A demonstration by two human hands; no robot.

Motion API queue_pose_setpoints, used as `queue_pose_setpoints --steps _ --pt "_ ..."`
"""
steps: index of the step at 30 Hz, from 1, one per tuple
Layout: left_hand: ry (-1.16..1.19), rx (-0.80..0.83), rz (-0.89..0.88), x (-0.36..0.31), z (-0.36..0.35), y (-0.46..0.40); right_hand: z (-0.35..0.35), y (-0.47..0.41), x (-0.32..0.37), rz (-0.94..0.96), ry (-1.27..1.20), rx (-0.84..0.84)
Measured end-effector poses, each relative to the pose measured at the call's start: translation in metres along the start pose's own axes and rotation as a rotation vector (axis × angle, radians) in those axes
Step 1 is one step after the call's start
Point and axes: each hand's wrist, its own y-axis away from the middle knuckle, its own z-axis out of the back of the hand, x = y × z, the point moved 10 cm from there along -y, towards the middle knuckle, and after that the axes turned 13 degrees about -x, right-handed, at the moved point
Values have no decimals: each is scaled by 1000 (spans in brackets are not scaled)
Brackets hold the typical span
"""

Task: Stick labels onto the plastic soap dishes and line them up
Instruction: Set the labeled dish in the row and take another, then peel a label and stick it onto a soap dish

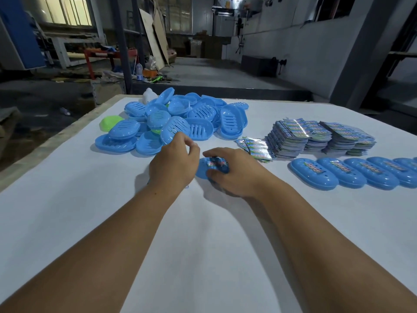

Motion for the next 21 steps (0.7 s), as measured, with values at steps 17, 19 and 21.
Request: queue_pose_setpoints --steps 17,19,21 --pt "33 64 -4 0 -3 7 96 55 -92 -542 490 -287" --pt "46 77 -4 0 -4 7 100 57 -96 -561 465 -296" --pt "47 85 -9 -1 -5 7 106 59 -100 -569 465 -325"
